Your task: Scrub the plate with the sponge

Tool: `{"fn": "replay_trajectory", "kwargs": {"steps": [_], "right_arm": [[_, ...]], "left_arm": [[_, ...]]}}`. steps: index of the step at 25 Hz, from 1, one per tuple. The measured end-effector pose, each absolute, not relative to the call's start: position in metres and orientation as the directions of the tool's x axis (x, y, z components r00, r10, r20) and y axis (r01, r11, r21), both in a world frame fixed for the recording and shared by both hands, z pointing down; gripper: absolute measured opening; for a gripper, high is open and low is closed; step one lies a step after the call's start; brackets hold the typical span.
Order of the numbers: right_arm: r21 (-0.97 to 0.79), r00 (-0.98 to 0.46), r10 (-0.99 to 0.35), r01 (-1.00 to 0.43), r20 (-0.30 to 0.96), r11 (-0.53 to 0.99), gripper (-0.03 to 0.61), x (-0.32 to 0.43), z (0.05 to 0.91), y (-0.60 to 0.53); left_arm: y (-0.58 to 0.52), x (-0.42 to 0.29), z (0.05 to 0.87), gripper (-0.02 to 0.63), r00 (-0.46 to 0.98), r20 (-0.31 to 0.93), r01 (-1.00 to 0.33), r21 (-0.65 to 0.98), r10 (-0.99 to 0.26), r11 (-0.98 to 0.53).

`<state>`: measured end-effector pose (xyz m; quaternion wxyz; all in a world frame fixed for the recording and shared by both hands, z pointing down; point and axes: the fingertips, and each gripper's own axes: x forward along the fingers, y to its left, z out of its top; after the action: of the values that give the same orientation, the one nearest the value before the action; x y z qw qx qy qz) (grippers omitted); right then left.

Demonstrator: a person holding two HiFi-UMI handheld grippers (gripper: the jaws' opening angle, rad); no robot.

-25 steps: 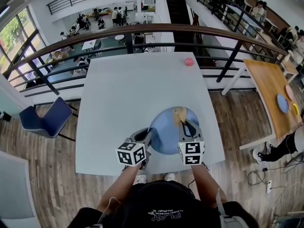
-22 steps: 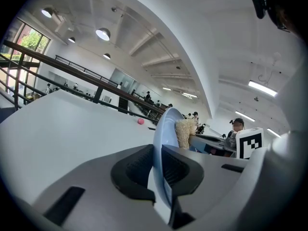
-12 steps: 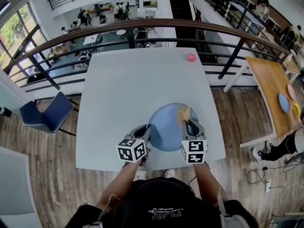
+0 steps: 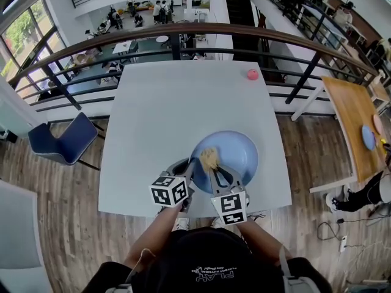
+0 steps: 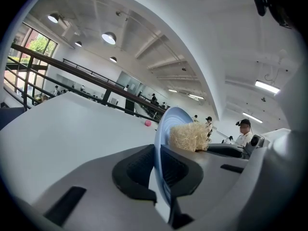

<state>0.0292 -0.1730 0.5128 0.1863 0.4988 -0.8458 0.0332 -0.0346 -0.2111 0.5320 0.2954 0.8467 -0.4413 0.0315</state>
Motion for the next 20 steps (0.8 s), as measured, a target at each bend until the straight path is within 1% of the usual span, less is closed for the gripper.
{"fn": "replay_trajectory", "kwargs": {"steps": [4,9,20], "right_arm": [[0.152,-0.439,-0.816,-0.839,0.377,0.522,0.046,0.013,0.523,-0.173],[0.175,-0.414,-0.825,-0.845,0.385,0.506,0.046,0.011,0.524,-0.18],[0.171,-0.31,-0.863,-0.899,0.398,0.402,0.046,0.057,0.527,-0.195]], "left_arm": [[-0.209,-0.038,0.529,0.028,0.606,0.309,-0.769,0.463,-0.733,-0.441],[-0.207,-0.037,0.524,0.028,0.604,0.303,-0.775,0.441,-0.737,-0.454],[-0.21,-0.039,0.524,0.034,0.61,0.301,-0.77,0.447,-0.733,-0.456]]}}
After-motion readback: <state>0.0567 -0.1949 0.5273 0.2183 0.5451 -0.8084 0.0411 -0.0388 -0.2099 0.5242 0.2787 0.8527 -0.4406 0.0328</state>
